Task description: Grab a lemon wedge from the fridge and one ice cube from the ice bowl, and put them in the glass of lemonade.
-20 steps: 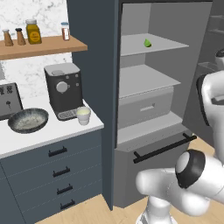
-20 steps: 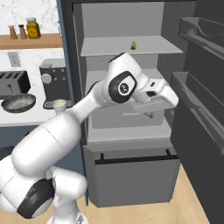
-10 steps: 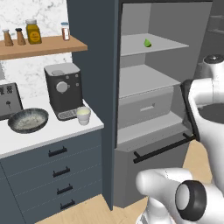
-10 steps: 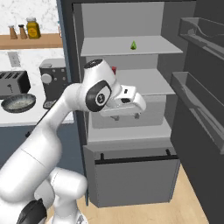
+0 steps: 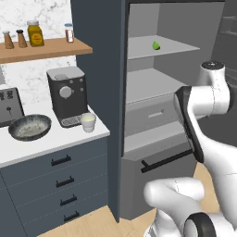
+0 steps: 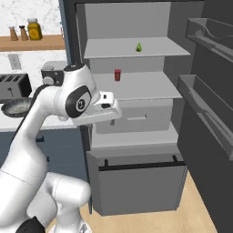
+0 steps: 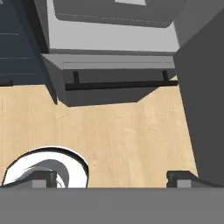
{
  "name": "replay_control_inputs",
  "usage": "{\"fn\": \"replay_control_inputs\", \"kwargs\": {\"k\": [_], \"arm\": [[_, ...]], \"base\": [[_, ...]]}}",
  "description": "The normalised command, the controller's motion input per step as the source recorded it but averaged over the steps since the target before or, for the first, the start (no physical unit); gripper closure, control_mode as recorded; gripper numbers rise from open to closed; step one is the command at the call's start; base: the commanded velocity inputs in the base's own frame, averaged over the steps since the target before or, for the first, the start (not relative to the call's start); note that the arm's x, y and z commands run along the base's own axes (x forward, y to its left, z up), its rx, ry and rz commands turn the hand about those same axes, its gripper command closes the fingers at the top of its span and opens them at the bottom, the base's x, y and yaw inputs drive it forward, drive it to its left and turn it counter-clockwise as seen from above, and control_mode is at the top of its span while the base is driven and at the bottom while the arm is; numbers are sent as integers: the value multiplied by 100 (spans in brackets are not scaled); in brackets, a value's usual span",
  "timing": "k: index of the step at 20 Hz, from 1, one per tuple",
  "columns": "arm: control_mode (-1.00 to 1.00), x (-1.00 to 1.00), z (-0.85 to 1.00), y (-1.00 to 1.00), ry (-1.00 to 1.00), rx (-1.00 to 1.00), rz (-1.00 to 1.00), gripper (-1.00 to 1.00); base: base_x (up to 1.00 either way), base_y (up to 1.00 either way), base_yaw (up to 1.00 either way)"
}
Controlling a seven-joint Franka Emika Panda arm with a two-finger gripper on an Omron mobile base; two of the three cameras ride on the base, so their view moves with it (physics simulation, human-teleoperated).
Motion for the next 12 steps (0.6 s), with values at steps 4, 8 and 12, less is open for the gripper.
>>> {"fn": "replay_control_inputs", "kwargs": {"k": [4, 8, 12], "arm": [[-100, -65, 4, 21, -6, 6, -3, -100], [-100, -70, 14, 32, -13, 24, -14, -100], [-100, -21, 24, 52, 0, 32, -11, -100]], "base": [[0, 0, 0], [0, 0, 0], [0, 0, 0]]}}
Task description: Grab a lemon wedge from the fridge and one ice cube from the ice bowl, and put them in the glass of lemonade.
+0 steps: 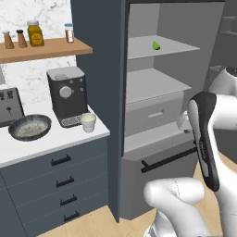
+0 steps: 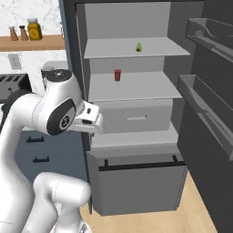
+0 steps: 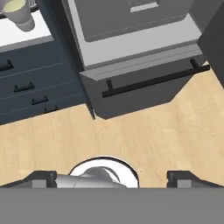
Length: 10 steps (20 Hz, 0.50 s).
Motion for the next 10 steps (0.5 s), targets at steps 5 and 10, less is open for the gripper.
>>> {"fn": "replay_control_inputs", "kwargs": {"k": [5, 10], "arm": [[-100, -51, 17, 22, -19, 9, -15, -100], [-100, -25, 20, 0, -20, 4, -6, -100]], "base": [[0, 0, 0], [0, 0, 0]]}}
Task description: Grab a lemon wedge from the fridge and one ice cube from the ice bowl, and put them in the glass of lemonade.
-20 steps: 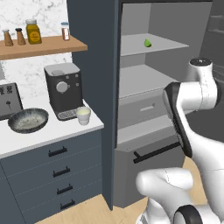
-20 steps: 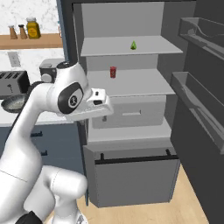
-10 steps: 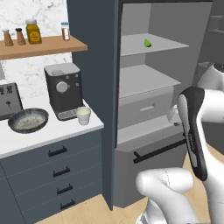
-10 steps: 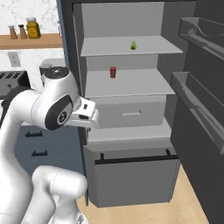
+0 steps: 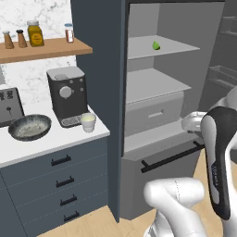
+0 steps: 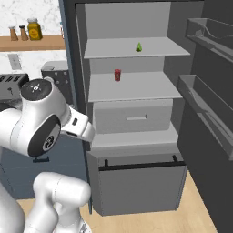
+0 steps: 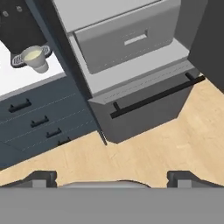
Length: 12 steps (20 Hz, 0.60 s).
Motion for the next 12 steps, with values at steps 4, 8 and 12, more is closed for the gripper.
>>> {"fn": "replay_control_inputs", "kwargs": {"k": [4, 8, 12], "arm": [[-100, 1, 25, 0, -20, 10, -9, -100], [-100, 22, 0, -5, -1, 1, -4, -100], [-100, 21, 0, -37, -3, 0, 0, -100]], "base": [[0, 0, 0], [0, 0, 0], [0, 0, 0]]}}
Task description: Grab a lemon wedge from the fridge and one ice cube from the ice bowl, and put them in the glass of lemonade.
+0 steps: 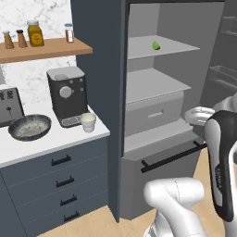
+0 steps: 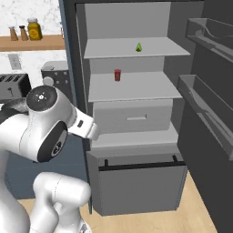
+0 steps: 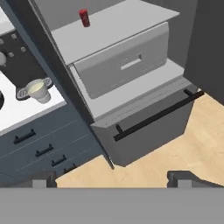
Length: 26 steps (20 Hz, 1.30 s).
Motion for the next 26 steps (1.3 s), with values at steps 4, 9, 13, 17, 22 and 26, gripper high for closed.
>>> {"fn": "replay_control_inputs", "kwargs": {"k": [4, 9, 13, 17, 22, 26], "arm": [[100, 0, 0, 0, 0, 0, 0, -100], [100, 0, 0, 0, 0, 0, 0, -100], [100, 0, 0, 0, 0, 0, 0, -100], [100, 0, 0, 0, 0, 0, 0, -100], [100, 0, 0, 0, 0, 0, 0, -100], [100, 0, 0, 0, 0, 0, 0, -100]], "base": [[69, -84, 4], [63, -47, 17], [26, -4, 20], [19, 12, 15], [62, 0, 19], [92, -22, 20]]}}
